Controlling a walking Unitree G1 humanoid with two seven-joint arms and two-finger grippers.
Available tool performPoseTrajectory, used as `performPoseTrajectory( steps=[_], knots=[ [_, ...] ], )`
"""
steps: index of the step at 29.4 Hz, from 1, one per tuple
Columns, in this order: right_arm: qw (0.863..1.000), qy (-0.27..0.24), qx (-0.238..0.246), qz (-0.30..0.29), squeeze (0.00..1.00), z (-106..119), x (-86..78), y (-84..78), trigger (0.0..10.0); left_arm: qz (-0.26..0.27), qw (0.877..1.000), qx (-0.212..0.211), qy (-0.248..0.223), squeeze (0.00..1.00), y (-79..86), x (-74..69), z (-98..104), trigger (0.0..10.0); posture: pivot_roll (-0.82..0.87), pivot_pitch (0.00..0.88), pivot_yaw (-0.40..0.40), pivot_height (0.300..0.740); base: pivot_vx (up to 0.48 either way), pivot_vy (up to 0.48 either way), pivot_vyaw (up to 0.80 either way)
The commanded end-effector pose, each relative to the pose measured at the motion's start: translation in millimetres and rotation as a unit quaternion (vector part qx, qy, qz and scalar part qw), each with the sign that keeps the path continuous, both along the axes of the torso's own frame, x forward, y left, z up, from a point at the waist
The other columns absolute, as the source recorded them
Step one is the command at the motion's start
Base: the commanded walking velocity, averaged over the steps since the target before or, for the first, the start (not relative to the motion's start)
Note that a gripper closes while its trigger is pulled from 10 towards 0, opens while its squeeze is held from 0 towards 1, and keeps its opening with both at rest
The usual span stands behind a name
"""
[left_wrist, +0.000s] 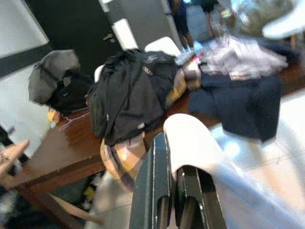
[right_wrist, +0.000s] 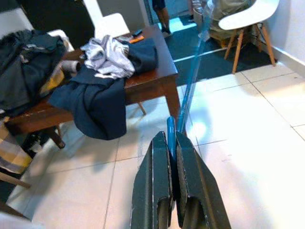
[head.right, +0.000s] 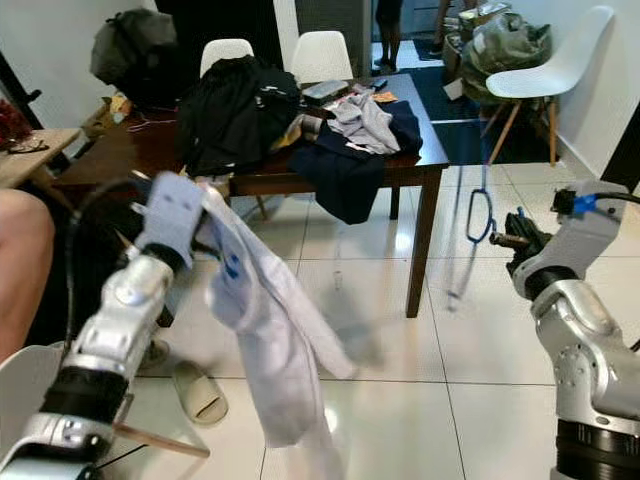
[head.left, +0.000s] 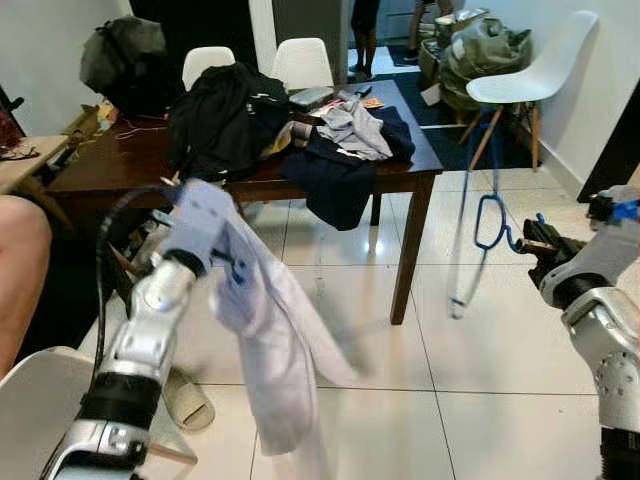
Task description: Hang hanger
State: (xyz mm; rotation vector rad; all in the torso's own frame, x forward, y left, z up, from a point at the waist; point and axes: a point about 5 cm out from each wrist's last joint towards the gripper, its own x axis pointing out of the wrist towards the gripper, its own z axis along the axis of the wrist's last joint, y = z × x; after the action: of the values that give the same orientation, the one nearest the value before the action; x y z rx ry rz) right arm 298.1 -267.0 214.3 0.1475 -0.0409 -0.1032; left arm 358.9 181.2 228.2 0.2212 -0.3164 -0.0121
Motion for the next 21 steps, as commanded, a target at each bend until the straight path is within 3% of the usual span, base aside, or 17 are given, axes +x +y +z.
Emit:
performPoseTrajectory(
  steps=[1, 6, 9, 11, 15, 16, 21],
  knots=[
    [1.0, 0.013, -0.006, -0.006, 0.0, -9, 1.4, 2.8, 10.0, 0.006, 0.999, -0.03, -0.019, 0.0, 8.0, -0.6, 17, 10.0, -0.07, 0.039, 0.065, 0.736, 0.0, 0.0, 0.0],
    [0.999, 0.03, -0.015, -0.027, 0.0, -21, 5.9, 4.3, 10.0, -0.041, 0.998, -0.012, -0.04, 0.0, -8.9, -1.1, 35, 10.0, -0.07, 0.036, 0.067, 0.736, 0.0, 0.0, 0.0],
    [0.998, 0.037, -0.02, -0.039, 0.0, -27, 7.1, 2.4, 10.0, -0.063, 0.997, -0.005, -0.046, 0.0, -17.7, -2.8, 34, 10.0, -0.08, 0.034, 0.069, 0.736, 0.0, 0.0, 0.0],
    [0.997, 0.049, -0.018, -0.051, 0.0, -37, 5.2, -1.1, 10.0, -0.089, 0.995, -0.026, -0.041, 0.0, -24.5, -5.2, 30, 10.0, -0.08, 0.034, 0.073, 0.736, 0.0, 0.0, 0.0],
    [0.996, 0.06, -0.02, -0.059, 0.0, -44, 2.9, -3.8, 10.0, -0.102, 0.993, -0.048, -0.037, 0.0, -27.3, -6.3, 29, 10.0, -0.08, 0.034, 0.074, 0.736, 0.0, 0.0, 0.0],
    [0.994, 0.073, -0.04, -0.064, 0.0, -50, 1.8, -5.5, 10.0, -0.101, 0.992, -0.057, -0.046, 0.0, -24.7, -6.5, 35, 10.0, -0.08, 0.033, 0.074, 0.736, 0.311, 0.0, 0.0],
    [0.994, 0.078, -0.048, -0.064, 0.0, -53, 1.6, -5.7, 10.0, -0.101, 0.991, -0.061, -0.059, 0.0, -21.5, -6.5, 45, 10.0, -0.08, 0.033, 0.074, 0.736, 0.321, 0.0, 0.0]
  ],
)
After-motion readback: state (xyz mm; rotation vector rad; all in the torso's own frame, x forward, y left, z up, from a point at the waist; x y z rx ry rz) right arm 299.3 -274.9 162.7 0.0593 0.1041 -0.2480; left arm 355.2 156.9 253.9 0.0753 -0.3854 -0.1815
